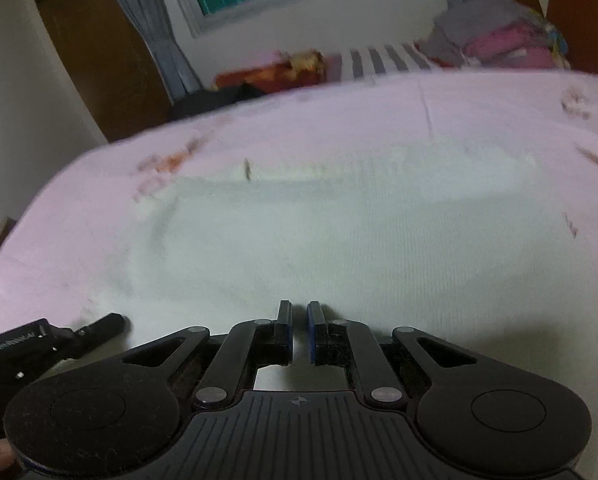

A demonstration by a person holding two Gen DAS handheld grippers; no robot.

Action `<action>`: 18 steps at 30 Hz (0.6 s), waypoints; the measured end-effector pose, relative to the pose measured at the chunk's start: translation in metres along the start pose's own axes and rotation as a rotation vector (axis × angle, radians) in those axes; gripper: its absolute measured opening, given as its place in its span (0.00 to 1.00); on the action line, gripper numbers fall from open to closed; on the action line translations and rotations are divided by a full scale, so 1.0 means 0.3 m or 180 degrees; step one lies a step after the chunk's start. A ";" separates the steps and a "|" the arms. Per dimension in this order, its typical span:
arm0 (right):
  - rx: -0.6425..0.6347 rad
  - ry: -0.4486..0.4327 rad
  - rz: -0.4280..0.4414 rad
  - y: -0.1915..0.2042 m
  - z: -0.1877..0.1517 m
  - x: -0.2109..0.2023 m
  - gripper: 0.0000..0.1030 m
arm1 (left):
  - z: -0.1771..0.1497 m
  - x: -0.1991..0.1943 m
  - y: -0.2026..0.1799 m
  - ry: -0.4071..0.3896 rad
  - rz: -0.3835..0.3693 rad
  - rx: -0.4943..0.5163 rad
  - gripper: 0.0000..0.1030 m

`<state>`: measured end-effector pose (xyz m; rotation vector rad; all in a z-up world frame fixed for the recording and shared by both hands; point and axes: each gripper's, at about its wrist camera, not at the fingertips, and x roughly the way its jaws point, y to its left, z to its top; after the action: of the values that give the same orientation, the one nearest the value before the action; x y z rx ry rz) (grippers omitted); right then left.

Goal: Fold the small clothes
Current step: 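Grasp the sweater end with the left tool, fold it over, open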

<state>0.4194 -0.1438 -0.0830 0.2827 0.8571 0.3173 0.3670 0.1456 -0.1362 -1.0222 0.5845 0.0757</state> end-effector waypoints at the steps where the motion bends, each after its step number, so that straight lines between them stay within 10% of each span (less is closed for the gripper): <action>1: -0.0003 -0.0015 0.0053 -0.005 0.000 0.002 0.07 | -0.006 -0.003 -0.006 -0.0013 0.0033 -0.0009 0.19; 9: 0.0037 0.0056 0.0167 -0.066 0.010 0.002 0.07 | -0.044 -0.060 -0.247 -0.0136 0.0155 0.1015 0.07; 18: 0.0615 -0.0265 0.0182 -0.423 0.038 -0.258 0.07 | -0.299 0.033 -0.660 0.0367 0.0079 0.2246 0.07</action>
<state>0.4010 -0.2910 -0.0690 0.4976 0.7996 0.2741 0.4018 -0.0357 -0.0209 -0.3343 0.6622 -0.1616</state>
